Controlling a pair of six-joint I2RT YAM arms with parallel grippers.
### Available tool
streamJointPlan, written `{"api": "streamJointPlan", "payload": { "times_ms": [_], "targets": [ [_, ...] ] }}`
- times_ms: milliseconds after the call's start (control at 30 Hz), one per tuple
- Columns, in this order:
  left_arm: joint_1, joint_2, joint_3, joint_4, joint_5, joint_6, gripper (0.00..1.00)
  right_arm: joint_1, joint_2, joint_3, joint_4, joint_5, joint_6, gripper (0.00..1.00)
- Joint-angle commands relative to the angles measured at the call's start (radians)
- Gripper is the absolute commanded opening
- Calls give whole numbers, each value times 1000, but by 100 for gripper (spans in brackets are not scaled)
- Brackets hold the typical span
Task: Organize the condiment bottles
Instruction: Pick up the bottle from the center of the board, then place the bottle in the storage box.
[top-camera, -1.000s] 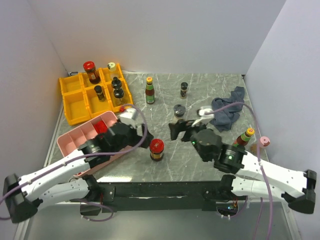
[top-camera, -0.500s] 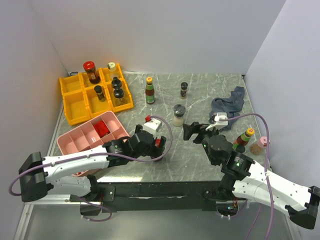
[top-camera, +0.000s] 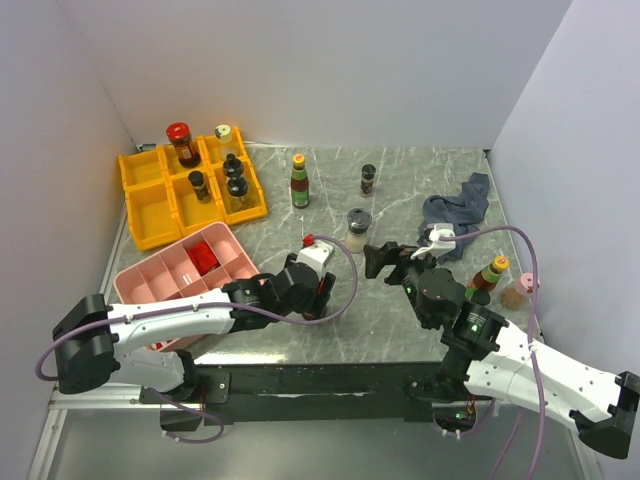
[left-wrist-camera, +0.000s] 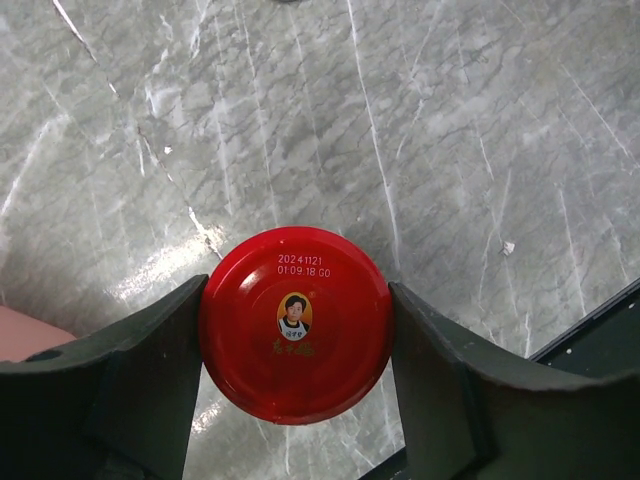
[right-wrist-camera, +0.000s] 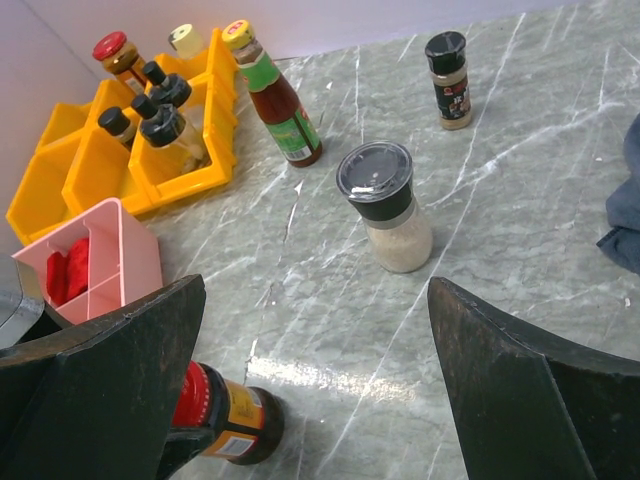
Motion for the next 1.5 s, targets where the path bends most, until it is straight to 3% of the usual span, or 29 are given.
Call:
{"api": "streamJointPlan", "payload": {
  "times_ms": [0, 33, 67, 100, 133, 567, 733, 1000, 1100, 1233, 1467],
  "targets": [
    [-5, 4, 47, -15, -25, -9, 46, -7, -3, -10, 49, 6, 1, 100],
    [-5, 1, 53, -27, -37, -21, 28, -7, -1, -12, 52, 4, 1, 100],
    [-5, -2, 59, -38, -40, -27, 20, -7, -1, -12, 55, 1, 1, 100],
    [-5, -10, 73, -48, -46, -32, 4, -7, 2, -13, 55, 0, 1, 100],
    [-5, -13, 82, -76, -66, -49, 1, -8, 3, -10, 55, -3, 2, 100],
    [12, -97, 244, -154, -271, -59, 1, -8, -34, -22, 52, -10, 1, 100],
    [108, -77, 359, -197, -314, 6, 1, -8, -47, -22, 55, -20, -3, 100],
    [467, -53, 539, -139, -206, 123, 1, -8, -63, -21, 44, -37, -6, 100],
    [613, -24, 602, -133, -215, 131, 1, -10, -75, -25, 47, -42, -9, 100],
    [815, 11, 633, -64, -117, 115, 1, -10, -78, -24, 52, -59, -10, 100],
    [1113, 223, 795, 13, 56, 92, 1, -10, -69, -26, 63, -95, -4, 100]
  ]
}}
